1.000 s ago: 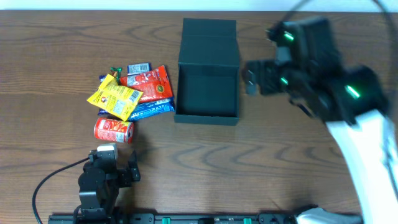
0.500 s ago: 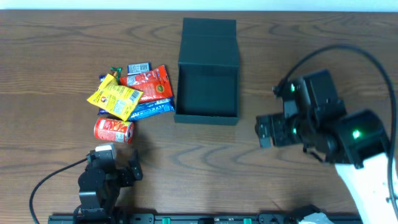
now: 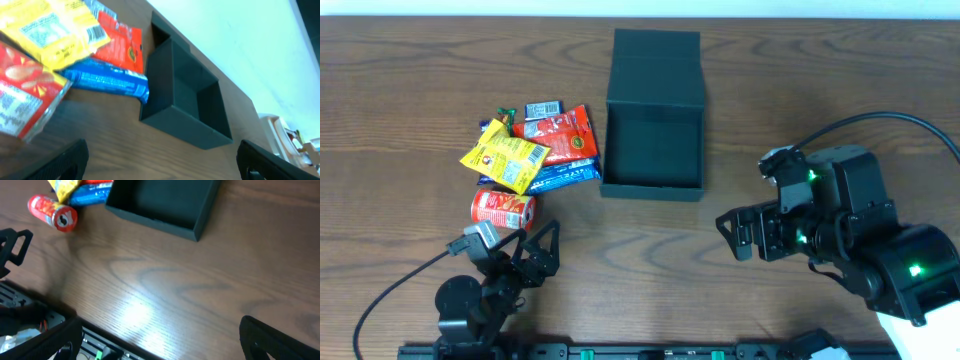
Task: Pack container
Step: 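Retract the right gripper and move the left gripper toward the snacks, then grasp the yellow chip bag with the left gripper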
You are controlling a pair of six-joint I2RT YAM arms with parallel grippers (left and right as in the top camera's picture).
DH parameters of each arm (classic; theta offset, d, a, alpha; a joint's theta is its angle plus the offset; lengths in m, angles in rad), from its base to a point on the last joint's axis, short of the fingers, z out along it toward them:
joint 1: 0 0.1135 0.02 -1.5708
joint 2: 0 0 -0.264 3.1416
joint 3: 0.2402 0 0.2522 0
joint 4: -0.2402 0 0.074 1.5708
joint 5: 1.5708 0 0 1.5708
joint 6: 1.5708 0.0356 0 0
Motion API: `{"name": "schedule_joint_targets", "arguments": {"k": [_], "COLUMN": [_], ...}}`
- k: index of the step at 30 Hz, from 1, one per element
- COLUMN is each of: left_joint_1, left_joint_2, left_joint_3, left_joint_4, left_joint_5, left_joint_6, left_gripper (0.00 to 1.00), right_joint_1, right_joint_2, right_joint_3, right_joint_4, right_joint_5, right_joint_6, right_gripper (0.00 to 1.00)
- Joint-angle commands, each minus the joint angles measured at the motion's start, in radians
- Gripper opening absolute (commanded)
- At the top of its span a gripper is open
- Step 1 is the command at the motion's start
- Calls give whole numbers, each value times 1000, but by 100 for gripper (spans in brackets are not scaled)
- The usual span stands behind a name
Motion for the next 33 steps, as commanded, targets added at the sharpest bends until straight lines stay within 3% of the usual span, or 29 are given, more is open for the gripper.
{"name": "schedule_joint_targets", "arguments": {"k": [1, 7, 13, 17, 20, 24, 33], "left_joint_1": [6, 6, 6, -2, -14, -16, -12], "left_joint_2": [52, 357, 837, 1112, 1288, 1468, 1596], "left_joint_3": [87, 281, 546, 724, 859, 994, 1009], "left_joint_4": [7, 24, 48, 30, -24, -58, -58], "left_joint_5": [-69, -207, -207, -208, -220, -243, -244], "left_joint_6": [108, 361, 667, 754, 753, 558, 498], "left_gripper": [96, 96, 96, 96, 96, 96, 95], "right_joint_1": [-6, -6, -7, -11, -29, -74, -150], "right_joint_2": [0, 17, 104, 169, 209, 253, 272], "right_joint_3": [-5, -5, -5, -5, -5, -5, -5], "right_joint_4": [27, 238, 504, 610, 669, 729, 731], "right_joint_5": [-19, 47, 52, 52, 53, 52, 48], "right_joint_6": [16, 11, -152, -262, -303, -312, -304], "right_gripper": [99, 99, 99, 99, 99, 99, 99]}}
